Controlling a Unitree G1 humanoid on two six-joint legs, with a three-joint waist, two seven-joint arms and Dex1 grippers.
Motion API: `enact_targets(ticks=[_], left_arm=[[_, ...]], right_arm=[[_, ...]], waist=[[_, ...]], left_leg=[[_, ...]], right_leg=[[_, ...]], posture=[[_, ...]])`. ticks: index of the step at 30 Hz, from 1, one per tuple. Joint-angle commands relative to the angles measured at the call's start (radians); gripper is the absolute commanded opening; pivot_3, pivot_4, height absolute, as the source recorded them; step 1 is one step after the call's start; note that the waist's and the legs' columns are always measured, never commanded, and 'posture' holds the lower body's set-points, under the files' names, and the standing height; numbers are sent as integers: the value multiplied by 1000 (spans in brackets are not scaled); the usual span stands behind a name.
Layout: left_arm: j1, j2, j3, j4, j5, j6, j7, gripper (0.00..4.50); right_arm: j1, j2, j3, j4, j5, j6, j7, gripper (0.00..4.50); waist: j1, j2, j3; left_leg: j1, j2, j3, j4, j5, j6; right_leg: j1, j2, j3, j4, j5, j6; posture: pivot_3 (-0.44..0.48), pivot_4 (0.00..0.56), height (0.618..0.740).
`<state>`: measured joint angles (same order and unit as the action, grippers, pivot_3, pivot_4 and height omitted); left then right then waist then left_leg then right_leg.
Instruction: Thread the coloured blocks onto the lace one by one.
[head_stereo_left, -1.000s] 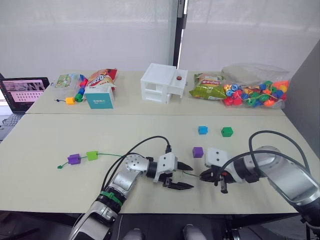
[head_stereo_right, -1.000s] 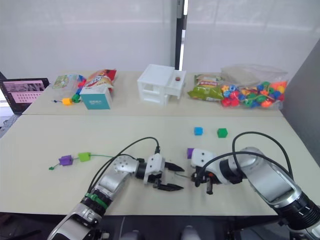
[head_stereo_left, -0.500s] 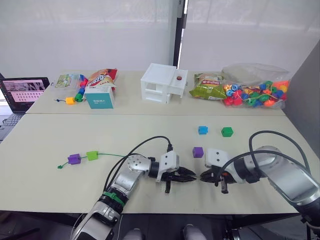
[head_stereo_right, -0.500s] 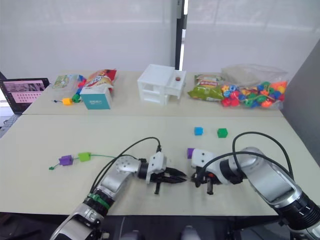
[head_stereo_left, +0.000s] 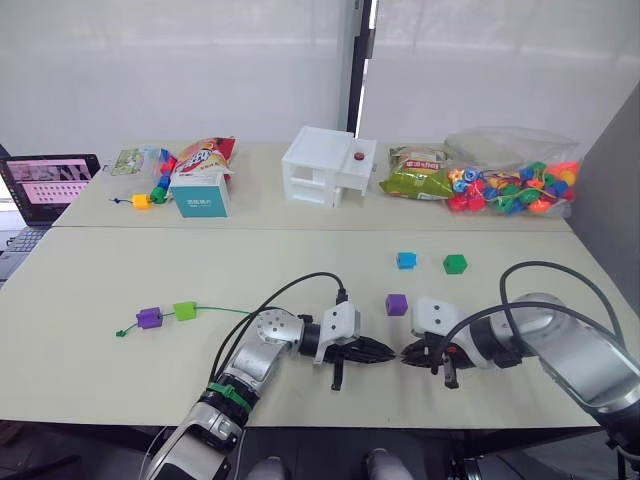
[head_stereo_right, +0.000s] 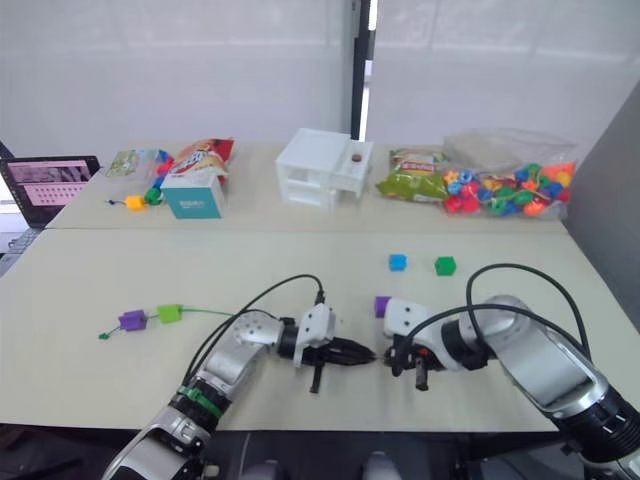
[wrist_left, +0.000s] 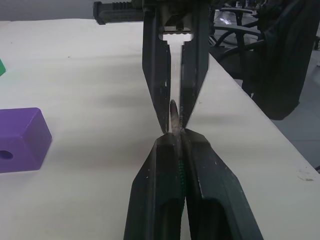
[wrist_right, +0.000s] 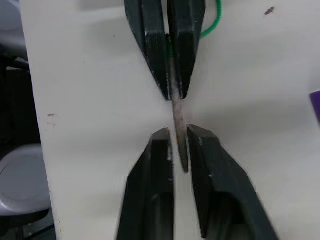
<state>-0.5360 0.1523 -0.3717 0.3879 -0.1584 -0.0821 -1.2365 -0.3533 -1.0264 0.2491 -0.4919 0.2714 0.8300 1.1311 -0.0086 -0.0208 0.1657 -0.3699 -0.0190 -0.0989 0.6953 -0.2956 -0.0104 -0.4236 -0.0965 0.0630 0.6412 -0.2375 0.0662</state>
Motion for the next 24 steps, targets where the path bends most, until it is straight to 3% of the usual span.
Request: enact_targets(ticks=[1, 5, 8, 13, 15, 18, 24], left_arm=[[-16, 1, 10, -3, -11, -7, -8, 0], [-24, 10, 16, 24, -14, -18, -24, 0], [-30, 11, 23, 34, -21, -14, -31, 0], [-32, 9, 29, 39, -22, -11, -38, 0], [-30, 8, 29, 33, -23, -7, -40, 0], [-24, 7, 30, 20, -24, 0, -37, 0], [-16, 5, 34, 1, -20, 7, -17, 0]], right_arm=[[39, -25, -111, -49, 68, 30, -2, 2002], [203, -30, -377, -128, 224, 126, 10, 3372], [270, 46, -562, -146, 306, 169, -58, 4441], [296, 166, -689, -131, 331, 139, -191, 4478], [290, 267, -715, -95, 282, 34, -292, 4478], [250, 432, -685, 52, 140, -158, -503, 4478], [138, 542, -647, 293, 52, -308, -659, 4478]], waist=[[1, 0, 0], [12, 0, 0], [15, 0, 0], [18, 0, 0], [18, -1, 0], [16, -1, 0], [5, 2, -1]], left_leg=[[0, 0, 0, 0, 0, 0], [0, 0, 0, 0, 0, 0], [0, 0, 0, 0, 0, 0], [1, 0, 1, 0, 0, 0], [2, 0, 1, 0, 0, 0], [2, 0, 1, 0, 0, 0], [2, -1, 2, -1, 0, -1]], right_leg=[[0, 0, 0, 0, 0, 0], [0, 0, 0, 0, 0, 0], [1, 0, 0, 0, 0, 0], [2, 0, 1, 0, 0, 0], [2, 0, 1, 0, 0, 0], [2, 1, 1, 0, 0, 0], [0, 0, 3, 2, 0, 0]], posture=[[0, 150, 740], [0, 150, 740], [0, 150, 740], [0, 150, 740], [0, 150, 740], [0, 150, 740], [0, 150, 740]])
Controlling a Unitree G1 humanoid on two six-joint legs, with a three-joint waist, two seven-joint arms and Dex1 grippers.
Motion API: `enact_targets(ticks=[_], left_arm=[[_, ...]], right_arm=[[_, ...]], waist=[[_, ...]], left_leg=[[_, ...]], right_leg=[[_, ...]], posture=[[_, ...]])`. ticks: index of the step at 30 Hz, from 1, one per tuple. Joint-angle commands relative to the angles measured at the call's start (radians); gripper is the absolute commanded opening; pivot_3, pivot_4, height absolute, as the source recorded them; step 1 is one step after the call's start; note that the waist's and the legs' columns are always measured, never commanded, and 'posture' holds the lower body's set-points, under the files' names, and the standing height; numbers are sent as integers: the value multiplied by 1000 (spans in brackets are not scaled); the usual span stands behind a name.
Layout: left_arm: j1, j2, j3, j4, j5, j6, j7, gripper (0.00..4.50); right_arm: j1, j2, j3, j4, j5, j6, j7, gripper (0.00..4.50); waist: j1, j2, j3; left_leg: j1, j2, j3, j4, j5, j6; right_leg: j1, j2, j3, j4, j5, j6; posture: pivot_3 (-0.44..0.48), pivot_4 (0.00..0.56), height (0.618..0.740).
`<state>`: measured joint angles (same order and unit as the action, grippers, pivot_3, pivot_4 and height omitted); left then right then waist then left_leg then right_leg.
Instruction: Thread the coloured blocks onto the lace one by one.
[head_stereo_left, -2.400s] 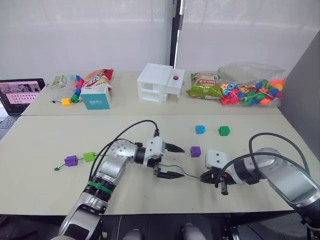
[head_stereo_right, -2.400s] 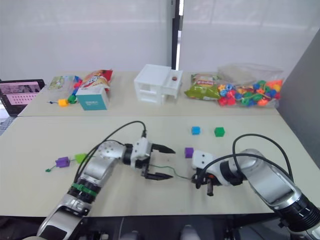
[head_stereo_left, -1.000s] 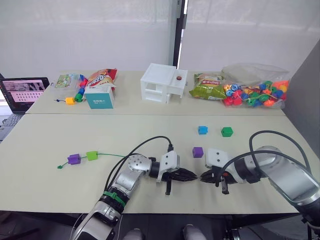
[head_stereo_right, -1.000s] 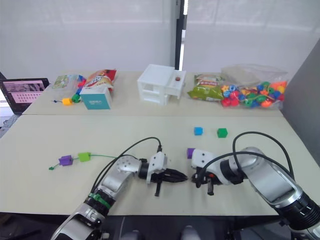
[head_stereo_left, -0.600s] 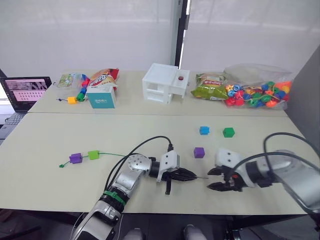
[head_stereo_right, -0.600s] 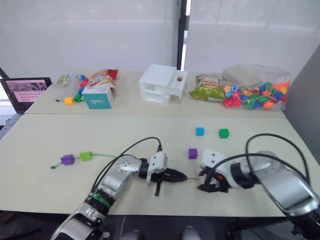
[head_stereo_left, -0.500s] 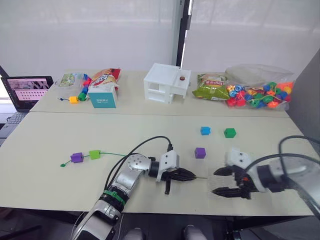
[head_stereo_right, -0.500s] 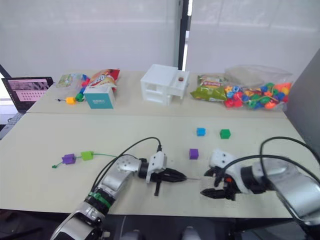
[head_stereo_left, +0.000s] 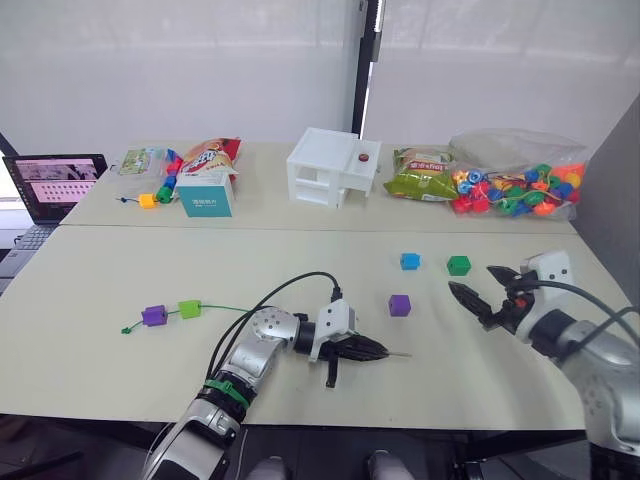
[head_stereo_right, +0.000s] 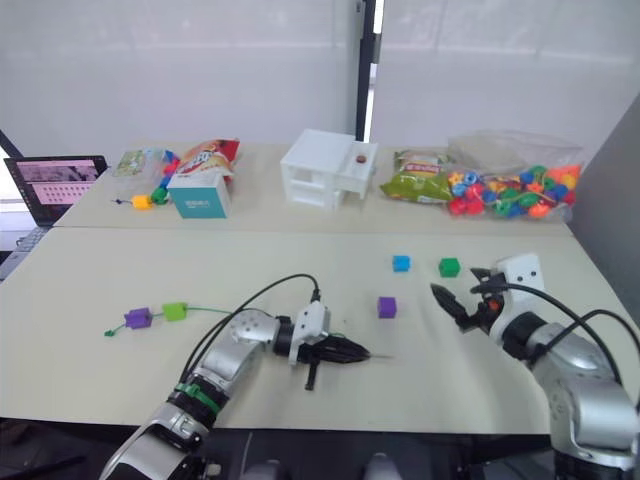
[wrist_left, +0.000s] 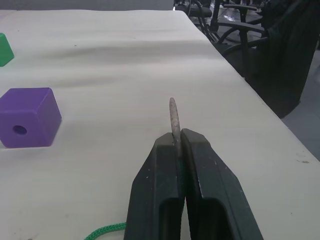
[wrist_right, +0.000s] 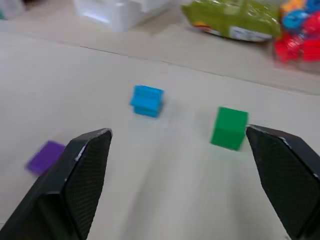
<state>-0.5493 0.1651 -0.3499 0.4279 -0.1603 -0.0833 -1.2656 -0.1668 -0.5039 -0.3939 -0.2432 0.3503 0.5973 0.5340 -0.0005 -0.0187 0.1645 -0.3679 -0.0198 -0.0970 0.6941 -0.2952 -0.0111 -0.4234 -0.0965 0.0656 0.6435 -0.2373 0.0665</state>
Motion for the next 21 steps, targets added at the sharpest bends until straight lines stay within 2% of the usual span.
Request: enact_targets(ticks=[1, 10, 21], left_arm=[[-2, -7, 13, -44, -18, 10, 17, 0], [15, 5, 7, -85, -9, 46, 48, 0], [28, 17, 0, -110, -6, 48, 65, 0]], right_arm=[[-67, 33, 1, 81, -38, -97, -85, 4478], [-189, 72, 111, 398, -129, -316, -110, 4478], [-390, 102, 159, 836, -176, -541, -132, 4478]], waist=[[-6, 0, 0], [-21, 1, 0], [-30, 1, 0]], left_leg=[[0, 0, 0, 0, 0, 0], [0, 0, 0, -1, 0, 0], [0, 0, 0, -1, 0, 0]], right_leg=[[0, 0, 0, 0, 0, 0], [0, 0, 0, 0, 0, 0], [0, 0, 0, 0, 0, 0]], posture=[[0, 150, 740], [0, 150, 740], [0, 150, 740]])
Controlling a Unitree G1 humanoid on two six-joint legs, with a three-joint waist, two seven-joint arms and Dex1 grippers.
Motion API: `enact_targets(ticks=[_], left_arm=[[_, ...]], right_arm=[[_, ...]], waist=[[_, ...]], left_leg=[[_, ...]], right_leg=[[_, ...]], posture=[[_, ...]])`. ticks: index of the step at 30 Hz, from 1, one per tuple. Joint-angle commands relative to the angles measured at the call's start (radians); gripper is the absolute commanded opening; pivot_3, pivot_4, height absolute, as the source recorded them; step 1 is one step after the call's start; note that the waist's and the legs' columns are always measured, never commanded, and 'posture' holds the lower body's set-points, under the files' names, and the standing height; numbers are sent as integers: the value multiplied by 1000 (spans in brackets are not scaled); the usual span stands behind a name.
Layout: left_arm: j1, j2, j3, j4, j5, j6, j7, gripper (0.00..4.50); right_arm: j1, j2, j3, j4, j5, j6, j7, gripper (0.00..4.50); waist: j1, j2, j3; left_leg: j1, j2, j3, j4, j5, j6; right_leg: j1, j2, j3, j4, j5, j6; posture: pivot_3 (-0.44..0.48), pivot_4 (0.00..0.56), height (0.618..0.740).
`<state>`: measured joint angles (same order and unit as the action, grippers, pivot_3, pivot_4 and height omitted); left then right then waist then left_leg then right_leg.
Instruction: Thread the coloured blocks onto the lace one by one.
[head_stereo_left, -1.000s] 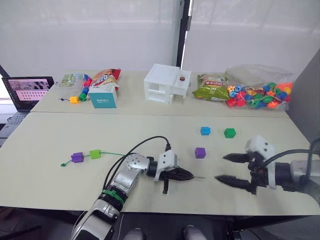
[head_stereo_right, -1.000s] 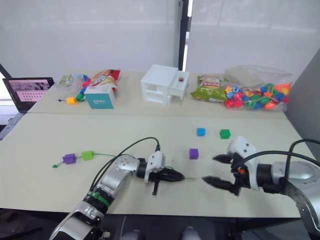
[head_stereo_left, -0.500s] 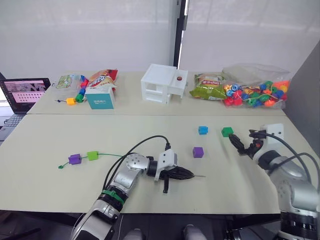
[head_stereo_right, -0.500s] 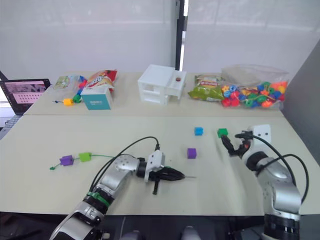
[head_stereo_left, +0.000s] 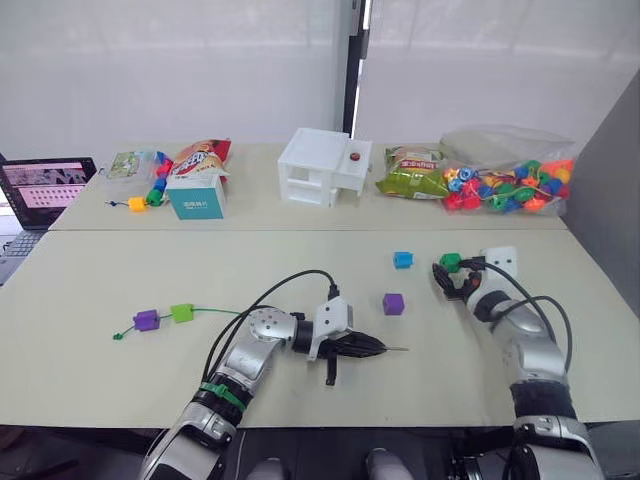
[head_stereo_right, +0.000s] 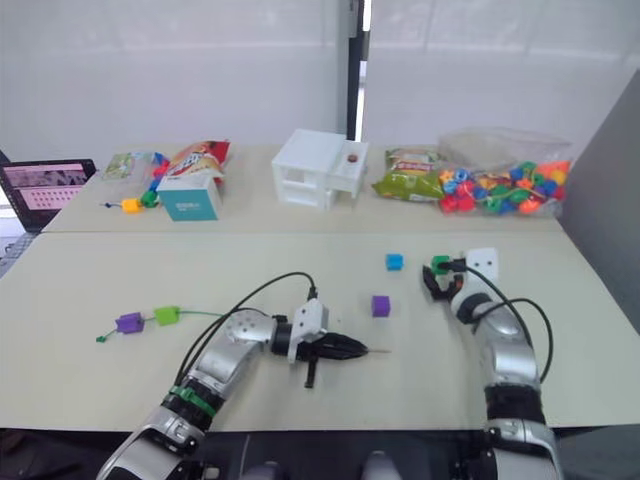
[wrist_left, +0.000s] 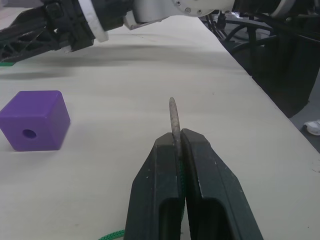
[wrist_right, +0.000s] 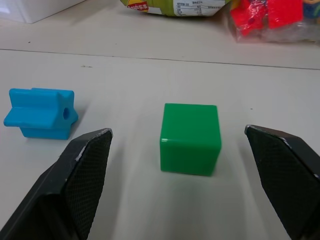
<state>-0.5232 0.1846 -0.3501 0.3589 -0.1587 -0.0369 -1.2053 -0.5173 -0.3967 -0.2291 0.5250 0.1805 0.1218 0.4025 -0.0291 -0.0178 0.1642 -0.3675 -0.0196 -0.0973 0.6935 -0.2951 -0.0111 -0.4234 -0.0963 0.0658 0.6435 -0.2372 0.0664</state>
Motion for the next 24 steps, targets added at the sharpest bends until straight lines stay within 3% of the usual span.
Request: enact_targets(ticks=[1, 10, 16, 24], left_arm=[[3, -3, -1, -42, -7, 2, 6, 0], [8, -9, -9, -48, -7, 6, 10, 0], [11, -18, -18, -48, -7, 7, 11, 0], [14, -22, -20, -45, -9, 5, 15, 0]], right_arm=[[-57, -6, -10, 111, -2, -86, 3, 4238], [-107, -10, -20, 272, 12, -188, 37, 1249], [-83, -5, -23, 235, 21, -191, 42, 1161], [110, -9, -36, -153, 78, -25, 26, 1161]], waist=[[-3, 0, 0], [-15, 0, 0], [-14, 0, 0], [-11, 0, 0]], left_leg=[[0, 0, 0, 0, 0, 0], [0, 0, 0, 0, 0, 0], [0, 0, 0, 0, 0, 0], [-1, 0, -1, 0, 0, 0]], right_leg=[[0, 0, 0, 0, 0, 0], [1, 0, 0, 0, 0, 0], [1, 0, 0, 0, 0, 0], [0, 0, 0, 0, 0, 0]], posture=[[0, 150, 740], [0, 150, 740], [0, 150, 740], [0, 150, 740]])
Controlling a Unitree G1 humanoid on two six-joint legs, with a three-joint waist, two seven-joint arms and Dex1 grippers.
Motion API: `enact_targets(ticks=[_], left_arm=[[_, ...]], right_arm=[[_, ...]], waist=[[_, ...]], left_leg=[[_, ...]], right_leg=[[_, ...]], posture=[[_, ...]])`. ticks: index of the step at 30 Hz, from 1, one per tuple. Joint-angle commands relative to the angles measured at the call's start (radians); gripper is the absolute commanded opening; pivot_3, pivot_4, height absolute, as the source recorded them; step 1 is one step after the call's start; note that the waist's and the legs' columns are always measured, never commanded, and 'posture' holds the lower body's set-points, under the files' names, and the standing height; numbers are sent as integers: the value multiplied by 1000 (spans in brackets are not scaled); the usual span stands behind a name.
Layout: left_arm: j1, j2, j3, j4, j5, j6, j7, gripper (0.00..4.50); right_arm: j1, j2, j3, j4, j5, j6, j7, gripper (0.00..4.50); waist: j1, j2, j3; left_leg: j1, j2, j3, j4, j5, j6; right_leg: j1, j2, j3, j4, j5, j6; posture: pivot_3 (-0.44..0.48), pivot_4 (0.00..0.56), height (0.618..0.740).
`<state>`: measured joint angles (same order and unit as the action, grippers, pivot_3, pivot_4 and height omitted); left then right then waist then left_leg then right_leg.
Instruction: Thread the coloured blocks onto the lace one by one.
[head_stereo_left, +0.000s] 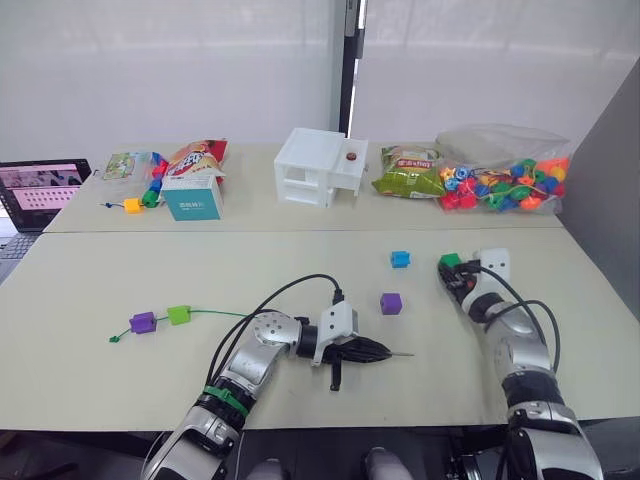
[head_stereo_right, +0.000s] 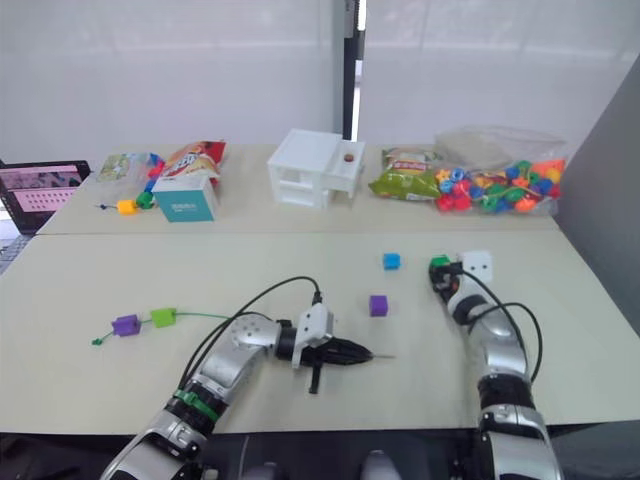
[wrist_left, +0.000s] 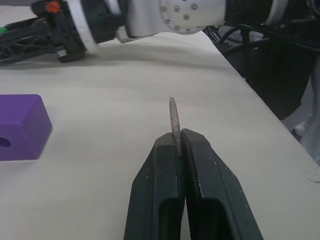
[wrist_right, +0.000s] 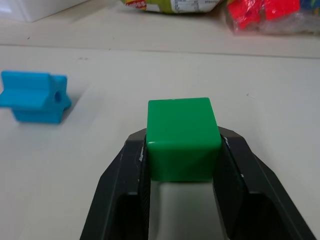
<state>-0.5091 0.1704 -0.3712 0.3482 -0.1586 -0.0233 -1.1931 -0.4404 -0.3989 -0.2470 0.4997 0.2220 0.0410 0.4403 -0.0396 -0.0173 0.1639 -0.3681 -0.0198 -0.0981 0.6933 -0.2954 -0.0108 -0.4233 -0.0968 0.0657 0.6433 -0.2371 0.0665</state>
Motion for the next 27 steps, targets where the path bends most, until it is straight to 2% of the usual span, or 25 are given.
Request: enact_targets(ticks=[1, 3, 5, 11, 17, 24, 26, 27], left_arm=[[1, -10, 1, -32, -10, -9, 4, 0], [1, -13, 4, -17, -11, -19, 3, 0], [0, -15, 9, -6, -13, -25, 3, 0], [-2, -4, 30, 24, -22, -41, -15, 0], [-15, -3, 43, 49, -20, -54, -18, 0], [-19, -10, 47, 53, -17, -57, -18, 0], [-18, -9, 49, 50, -18, -53, -17, 0], [-15, -8, 49, 47, -18, -51, -17, 0]], right_arm=[[81, -2, -21, -214, 51, 94, -19, 1161], [251, 24, -14, -499, 97, 206, -52, 1161], [365, 48, -9, -691, 131, 291, -90, 1161], [575, 122, 22, -1018, 178, 461, -195, 1161], [720, 189, 90, -1146, 164, 515, -253, 1161], [755, 211, 123, -1152, 155, 526, -279, 1161], [761, 194, 119, -1166, 171, 533, -257, 2215], [762, 181, 106, -1179, 191, 543, -241, 2544]], waist=[[-1, 0, 0], [6, 1, 0], [12, 2, -1], [10, 3, -1], [17, 3, -1], [22, 3, -1], [23, 3, -1], [24, 3, -1]], left_leg=[[0, 0, 0, 0, 0, 0], [0, 0, -1, 0, 0, 0], [-1, 0, -2, -1, 0, 0], [1, 0, 1, 0, 0, 0], [1, 0, 0, 0, 0, 0], [1, 0, 0, 0, 0, 0], [1, 0, 0, 0, 0, 0], [1, 0, 0, 0, 0, 0]], right_leg=[[0, 0, 0, 0, 0, 0], [0, 0, 0, 0, 0, 0], [-1, 1, -1, 0, 0, 0], [1, 1, 2, -2, 0, 1], [1, 1, 2, -1, 0, 1], [1, 2, 2, -1, 0, 1], [1, 2, 2, -2, 0, 1], [1, 2, 2, -2, 0, 1]], posture=[[0, 150, 740], [0, 150, 740], [0, 150, 740], [0, 150, 740], [0, 150, 740], [0, 150, 740], [0, 150, 740], [0, 150, 740]])
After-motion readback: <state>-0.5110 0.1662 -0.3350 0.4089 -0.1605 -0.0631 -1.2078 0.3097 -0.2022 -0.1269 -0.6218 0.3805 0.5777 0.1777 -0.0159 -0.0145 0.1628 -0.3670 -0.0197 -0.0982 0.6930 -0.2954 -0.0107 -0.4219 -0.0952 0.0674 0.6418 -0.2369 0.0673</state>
